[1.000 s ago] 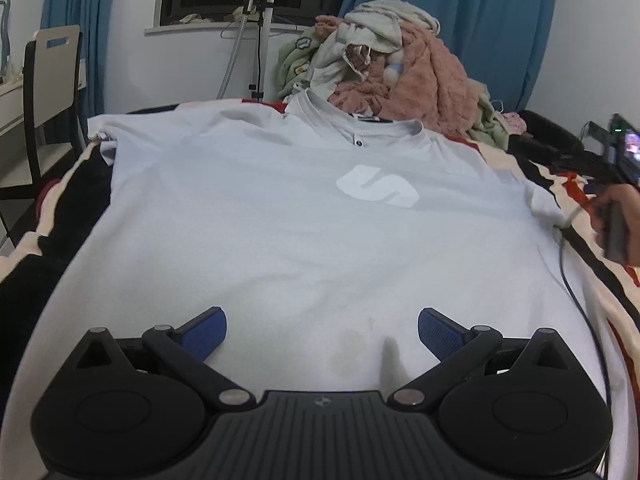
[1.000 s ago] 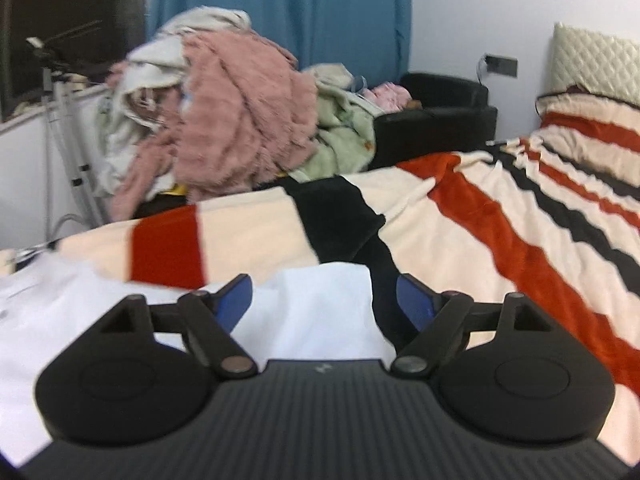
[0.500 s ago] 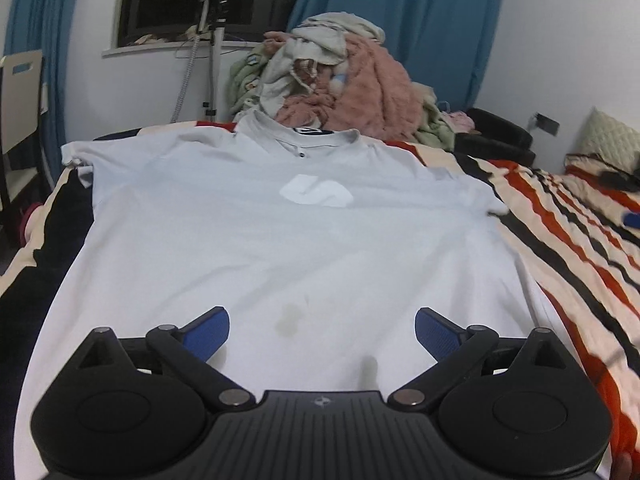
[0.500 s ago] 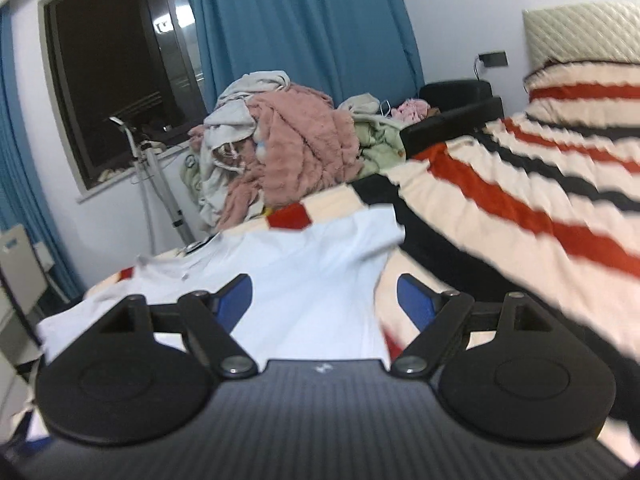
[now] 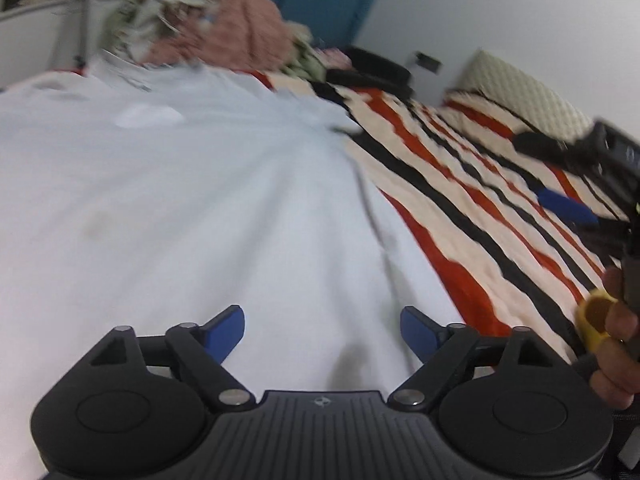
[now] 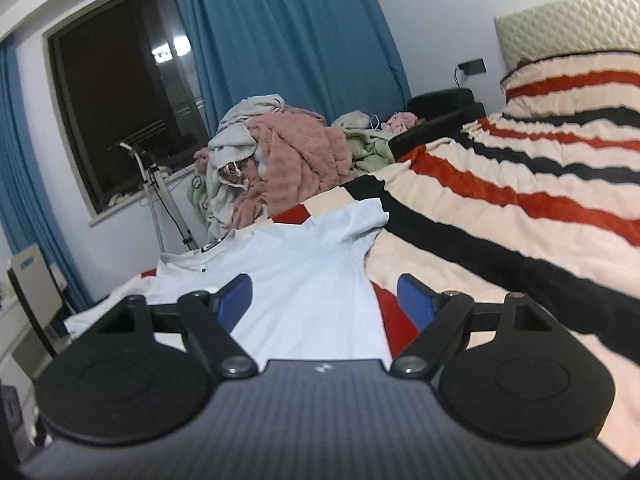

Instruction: Fold clothes

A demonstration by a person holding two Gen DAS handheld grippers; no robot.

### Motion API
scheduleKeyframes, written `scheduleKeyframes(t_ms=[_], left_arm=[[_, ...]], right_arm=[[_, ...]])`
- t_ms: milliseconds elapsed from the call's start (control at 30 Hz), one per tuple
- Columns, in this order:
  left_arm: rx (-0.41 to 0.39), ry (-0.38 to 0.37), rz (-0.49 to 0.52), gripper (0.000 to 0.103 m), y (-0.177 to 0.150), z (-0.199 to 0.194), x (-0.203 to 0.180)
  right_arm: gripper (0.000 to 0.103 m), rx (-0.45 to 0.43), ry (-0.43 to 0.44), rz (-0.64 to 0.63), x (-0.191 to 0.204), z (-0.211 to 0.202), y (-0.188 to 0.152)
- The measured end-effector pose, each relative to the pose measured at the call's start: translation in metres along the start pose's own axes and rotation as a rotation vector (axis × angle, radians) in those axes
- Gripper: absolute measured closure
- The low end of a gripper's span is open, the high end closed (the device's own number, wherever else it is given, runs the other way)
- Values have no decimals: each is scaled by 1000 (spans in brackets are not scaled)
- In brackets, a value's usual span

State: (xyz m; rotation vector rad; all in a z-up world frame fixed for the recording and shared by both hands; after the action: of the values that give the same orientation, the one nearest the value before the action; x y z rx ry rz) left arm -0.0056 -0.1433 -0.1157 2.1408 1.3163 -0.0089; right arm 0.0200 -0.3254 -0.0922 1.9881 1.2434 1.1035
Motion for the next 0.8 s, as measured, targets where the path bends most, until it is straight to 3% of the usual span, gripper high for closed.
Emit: scheduleKeyframes(t_ms=[233,333,467,567,600,733,800], left_arm=[[71,-144,-82,40,-1,42,-8],[73,-174,-89,45,-4,53,-8],[87,-275,-77,53,-5,60,-10],[129,-325,-22,72,-11,68,-21],[135,-328,-2,78,-14,69,-25],[141,-303,50,78,-22,76,-37],[173,-301,23,78,-23,85,-36]], right_arm=[[22,-51,90,102,-26,-15,9],[21,-96,100,163,-44,-27,19],[20,-136,142,273,-67,-34,25],[20,-83,153,316,-72,-22,20],[20,-64,155,320,-71,-18,19],[20,-59,156,300,-66,-13,16],[20,-53,159,296,-65,-11,14]])
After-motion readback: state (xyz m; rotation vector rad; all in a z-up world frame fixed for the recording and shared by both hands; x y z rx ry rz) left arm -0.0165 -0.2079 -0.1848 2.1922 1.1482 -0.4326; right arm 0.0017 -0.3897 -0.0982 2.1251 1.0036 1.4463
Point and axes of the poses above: each gripper's, at about its wrist camera, not at the fingertips, and z roughly the way its jaws point, x to its left, y to its top, the point moved 3 cm from there along z, roughly the way its jaws point, and after that the axes turned 15 degrees about x, right-handed, at the moved point
